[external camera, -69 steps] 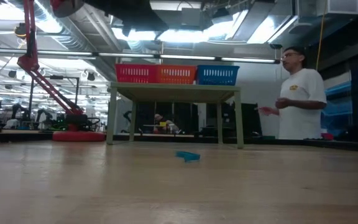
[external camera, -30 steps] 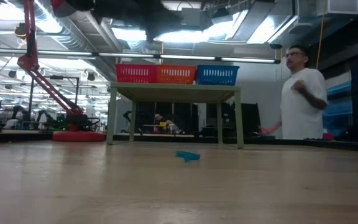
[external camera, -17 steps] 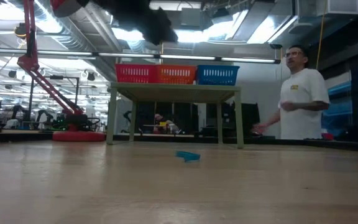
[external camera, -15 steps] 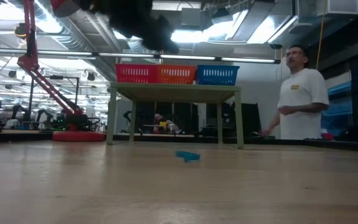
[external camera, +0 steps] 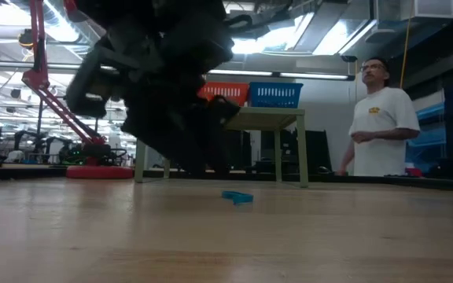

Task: Pick & Place Office Desk Supplies
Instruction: Put the blue rubber band into the orange bin on the shelf

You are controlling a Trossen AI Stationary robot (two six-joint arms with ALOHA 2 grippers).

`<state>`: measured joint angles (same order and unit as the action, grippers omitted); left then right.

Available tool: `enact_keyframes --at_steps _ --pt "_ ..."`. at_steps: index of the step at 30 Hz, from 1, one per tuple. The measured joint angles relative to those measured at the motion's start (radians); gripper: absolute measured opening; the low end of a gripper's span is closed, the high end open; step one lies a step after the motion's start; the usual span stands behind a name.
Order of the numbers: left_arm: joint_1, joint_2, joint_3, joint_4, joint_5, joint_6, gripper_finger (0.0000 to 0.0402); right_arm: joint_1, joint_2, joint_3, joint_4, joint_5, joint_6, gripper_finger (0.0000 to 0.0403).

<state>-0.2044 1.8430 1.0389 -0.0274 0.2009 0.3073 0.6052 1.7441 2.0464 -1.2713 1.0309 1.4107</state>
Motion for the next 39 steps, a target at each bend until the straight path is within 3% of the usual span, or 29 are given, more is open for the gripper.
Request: enact_keyframes --at_steps 19,39 --pt "0.03 0.092 0.0 0.109 -0.022 -0.012 0.0159 -0.002 0.02 0.0 0.0 -0.027 0.033 0.0132" --pt "0.063 0.094 0.0 0.161 -0.052 -0.087 0.0159 -0.015 0.02 0.0 0.0 -0.029 0.018 0.0132"
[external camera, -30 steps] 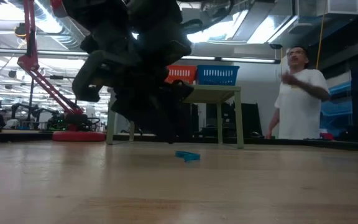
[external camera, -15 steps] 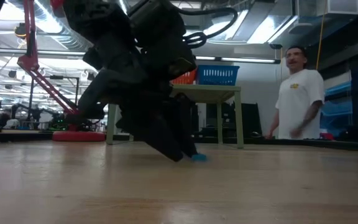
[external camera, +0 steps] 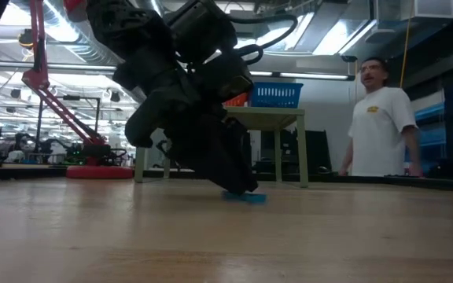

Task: Pick & Place Office Desk Supplies
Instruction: Put the blue rubber band into the orange bin on the shelf

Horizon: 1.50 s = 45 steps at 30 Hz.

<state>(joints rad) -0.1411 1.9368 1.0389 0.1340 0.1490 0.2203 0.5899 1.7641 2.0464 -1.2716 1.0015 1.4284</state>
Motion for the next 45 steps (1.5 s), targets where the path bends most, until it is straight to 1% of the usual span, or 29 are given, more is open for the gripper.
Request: enact_keyframes --at_steps 5,9,16,19,21,23,25,28,29,32,36,39,41,45 --pt "-0.001 0.001 0.0 0.001 0.0 0.0 0.0159 0.0 0.0 0.0 0.0 0.0 0.0 0.0132" --pt "-0.001 0.027 0.001 -0.003 0.016 -0.003 0.0159 0.0 0.0 0.0 0.0 0.0 0.0 0.0132" --pt "-0.002 0.078 0.003 0.026 0.025 -0.064 0.0159 0.0 0.0 0.0 0.0 -0.014 0.004 0.0132" --pt "-0.002 0.082 0.003 0.035 0.02 -0.077 0.015 0.0 0.0 0.0 0.0 -0.026 0.003 0.0132" --pt "-0.003 0.083 0.003 0.032 0.001 -0.084 0.0136 0.0 0.0 0.0 0.0 -0.026 0.003 0.0132" --pt "-0.003 0.083 0.003 0.024 -0.01 -0.087 0.0113 0.0 0.0 0.0 0.0 -0.026 0.0 0.0132" --pt "-0.003 0.084 0.003 0.022 -0.012 -0.087 0.0081 0.0 0.0 0.0 0.0 -0.025 -0.002 0.0132" --pt "-0.003 0.085 0.003 0.019 -0.013 -0.088 0.0023 0.0 0.0 0.0 0.0 -0.025 -0.004 0.0132" --pt "-0.003 0.085 0.003 0.017 -0.014 -0.095 0.0013 0.0 0.0 0.0 0.0 -0.025 -0.005 0.0132" --pt "-0.004 0.084 0.002 0.023 0.001 -0.148 0.0006 0.0 0.0 0.0 0.0 -0.024 -0.008 0.0132" --pt "-0.006 0.048 -0.002 0.061 0.051 -0.224 0.0004 0.0 0.0 0.0 0.0 -0.023 -0.008 0.0132" --pt "-0.008 -0.003 -0.006 0.099 0.074 -0.28 0.0003 0.0 0.0 0.0 -0.001 -0.022 -0.008 0.0132" --pt "-0.006 -0.063 -0.005 0.123 0.051 -0.307 0.0003 0.0 0.0 0.0 -0.001 -0.022 -0.015 0.0132" --pt "0.014 -0.183 -0.002 0.124 -0.056 -0.304 0.0003 0.0 0.0 0.0 -0.001 -0.023 -0.016 0.0132"
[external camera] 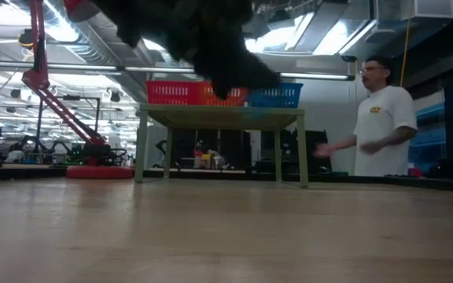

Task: Pick & Place Office Desk Supplies
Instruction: Put the blue rubber band into the orange bin on the shelf

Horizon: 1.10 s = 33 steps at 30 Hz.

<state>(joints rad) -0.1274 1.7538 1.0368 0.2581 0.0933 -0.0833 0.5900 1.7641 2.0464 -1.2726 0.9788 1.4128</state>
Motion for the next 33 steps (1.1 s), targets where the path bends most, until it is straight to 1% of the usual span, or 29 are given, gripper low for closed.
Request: enact_keyframes --at_steps 4,7,11,13,16,18,21,24,25,30,33 --pt "0.048 -0.14 -0.001 -0.03 -0.123 0.024 0.0003 0.0 0.0 0.0 0.0 0.0 0.0 0.0132" --pt "0.114 -0.238 0.001 -0.061 -0.219 0.059 0.0003 0.0 0.0 0.0 -0.001 0.001 -0.007 0.0132" --pt "0.227 -0.324 0.008 -0.067 -0.251 0.124 0.0003 0.0 0.0 0.0 -0.001 0.008 -0.024 0.0132" --pt "0.291 -0.335 0.03 -0.079 -0.233 0.139 0.0003 0.0 -0.003 0.0 -0.003 0.008 -0.036 0.0132" --pt "0.388 -0.332 0.055 -0.105 -0.166 0.14 0.0003 0.001 -0.019 0.0 -0.013 0.017 -0.041 0.0132" --pt "0.444 -0.316 0.072 -0.102 -0.144 0.14 0.0003 0.007 -0.031 0.0 -0.019 0.031 -0.051 0.0132" --pt "0.52 -0.286 0.086 -0.141 -0.099 0.137 0.0003 0.012 -0.043 0.0 -0.024 0.049 -0.06 0.0132" --pt "0.565 -0.259 0.088 -0.143 -0.028 0.135 0.0003 0.014 -0.049 0.0 -0.031 0.05 -0.064 0.0132" --pt "0.575 -0.255 0.088 -0.141 -0.02 0.139 0.0003 0.014 -0.05 0.0 -0.038 0.051 -0.063 0.0132" --pt "0.611 -0.246 0.089 -0.135 -0.047 0.168 0.0003 0.015 -0.05 0.0 -0.077 0.049 -0.035 0.0132" --pt "0.635 -0.25 0.089 -0.127 -0.021 0.167 0.0016 0.021 -0.053 0.0 -0.089 0.051 -0.033 0.0132"
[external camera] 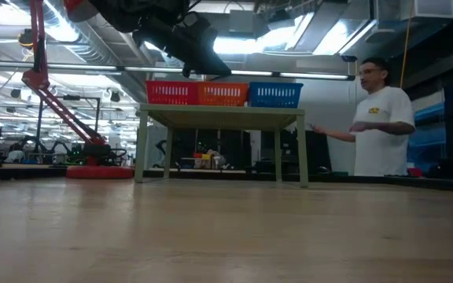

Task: Pick & Place Office Desk Supplies
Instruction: Put the blue rubber band into the orange bin on the shelf, then return to Home Position

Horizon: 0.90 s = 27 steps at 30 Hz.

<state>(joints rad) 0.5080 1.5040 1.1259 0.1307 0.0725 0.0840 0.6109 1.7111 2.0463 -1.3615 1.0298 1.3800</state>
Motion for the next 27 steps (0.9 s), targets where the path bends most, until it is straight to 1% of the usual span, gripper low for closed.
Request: enact_keyframes --at_steps 2,5,7,9,13,17,19,23,25,27 --pt "0.017 -0.001 0.0 0.001 0.012 -0.025 0.0036 0.002 -0.007 0.0 -0.004 0.002 0.0 0.0132" --pt "0.042 -0.001 0.0 0.007 0.038 -0.061 0.0079 0.006 -0.018 0.0 -0.015 0.01 -0.001 0.0132" --pt "0.051 -0.001 0.0 0.025 0.083 -0.062 0.0108 0.006 -0.025 0.0 -0.031 0.011 -0.001 0.0132" --pt "0.054 -0.002 0.0 0.038 0.106 -0.062 0.0133 0.007 -0.031 0.0 -0.04 0.011 -0.001 0.0132" --pt "0.052 -0.002 0.0 0.036 0.114 -0.052 0.0168 0.006 -0.042 0.0 -0.053 0.016 -0.004 0.0132" --pt "0.055 -0.007 0.0 0.036 0.118 -0.048 0.0188 0.006 -0.044 0.0 -0.059 0.018 -0.003 0.0132" --pt "0.069 -0.027 0.0 0.033 0.159 -0.053 0.0195 0.007 -0.044 0.0 -0.067 0.018 0.004 0.0132" --pt "0.101 -0.111 0.0 0.035 0.307 -0.046 0.0202 0.023 -0.045 0.0 -0.099 0.028 0.051 0.0132" --pt "0.12 -0.161 -0.004 0.016 0.317 -0.017 0.0202 0.036 -0.046 0.0 -0.132 0.044 0.089 0.0132" --pt "0.147 -0.202 -0.009 -0.044 0.313 0.015 0.0201 0.05 -0.053 0.0 -0.172 0.063 0.135 0.0132"
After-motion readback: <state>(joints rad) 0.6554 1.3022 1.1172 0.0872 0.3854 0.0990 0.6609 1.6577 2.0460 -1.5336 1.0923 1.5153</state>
